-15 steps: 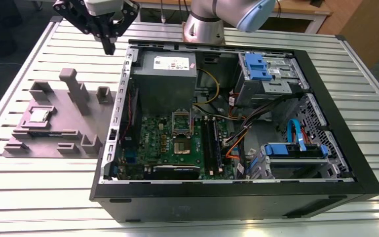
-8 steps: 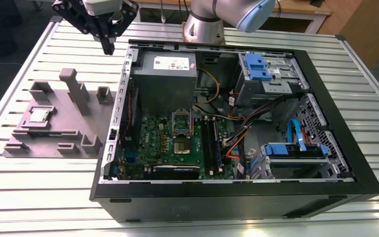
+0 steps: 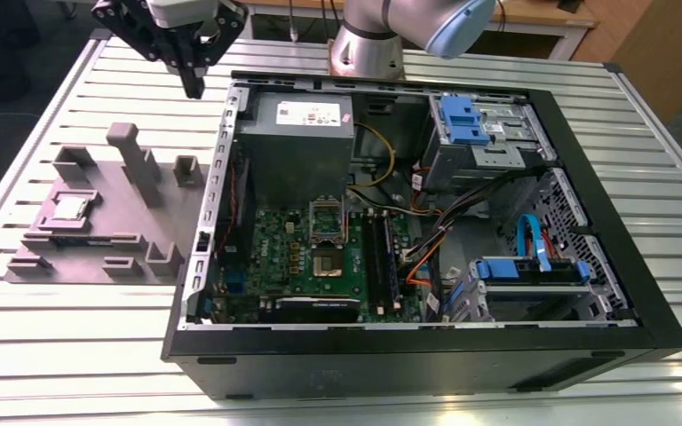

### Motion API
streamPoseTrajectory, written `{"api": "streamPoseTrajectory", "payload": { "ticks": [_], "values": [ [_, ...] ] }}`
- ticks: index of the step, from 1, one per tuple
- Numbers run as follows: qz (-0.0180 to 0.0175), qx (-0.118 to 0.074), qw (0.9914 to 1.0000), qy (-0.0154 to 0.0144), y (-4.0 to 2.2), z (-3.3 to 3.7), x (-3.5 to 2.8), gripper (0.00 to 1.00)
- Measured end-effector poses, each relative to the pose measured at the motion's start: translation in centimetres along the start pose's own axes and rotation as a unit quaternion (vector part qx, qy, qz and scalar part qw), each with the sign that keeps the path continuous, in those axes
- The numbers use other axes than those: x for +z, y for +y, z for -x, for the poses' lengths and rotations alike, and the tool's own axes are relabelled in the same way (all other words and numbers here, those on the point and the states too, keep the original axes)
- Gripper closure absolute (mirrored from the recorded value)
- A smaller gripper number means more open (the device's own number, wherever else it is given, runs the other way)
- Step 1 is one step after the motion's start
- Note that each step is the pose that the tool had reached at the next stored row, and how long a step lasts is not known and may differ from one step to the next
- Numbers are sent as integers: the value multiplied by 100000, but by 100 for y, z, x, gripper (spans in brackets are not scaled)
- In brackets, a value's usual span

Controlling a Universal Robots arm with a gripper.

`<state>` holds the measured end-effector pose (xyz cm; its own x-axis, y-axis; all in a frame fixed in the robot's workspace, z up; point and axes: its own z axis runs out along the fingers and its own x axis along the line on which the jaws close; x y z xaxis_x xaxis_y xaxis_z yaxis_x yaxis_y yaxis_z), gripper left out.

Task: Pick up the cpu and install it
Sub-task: 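Reach for the cpu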

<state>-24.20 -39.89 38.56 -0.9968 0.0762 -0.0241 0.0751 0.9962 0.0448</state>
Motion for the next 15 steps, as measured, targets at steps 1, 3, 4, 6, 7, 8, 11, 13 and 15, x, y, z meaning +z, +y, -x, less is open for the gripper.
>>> {"api": "streamPoseTrajectory", "payload": {
  "ticks": [1,3,4,6,7,8,11,13,15],
  "values": [
    [3,1,100000,-4,0,-2,0,90],
    [1,6,100000,-4,-1,-8,0,90],
    [3,3,100000,-3,-1,-11,0,90],
    [0,3,100000,-1,-1,-17,0,90],
    [2,3,100000,-1,-2,-21,0,90],
    [3,1,100000,-3,-2,-24,0,90],
    [-1,2,100000,-1,-3,-34,-1,90],
    [2,2,100000,-1,-3,-40,0,90],
    [1,2,100000,-2,-4,-47,-1,90]
  ]
}}
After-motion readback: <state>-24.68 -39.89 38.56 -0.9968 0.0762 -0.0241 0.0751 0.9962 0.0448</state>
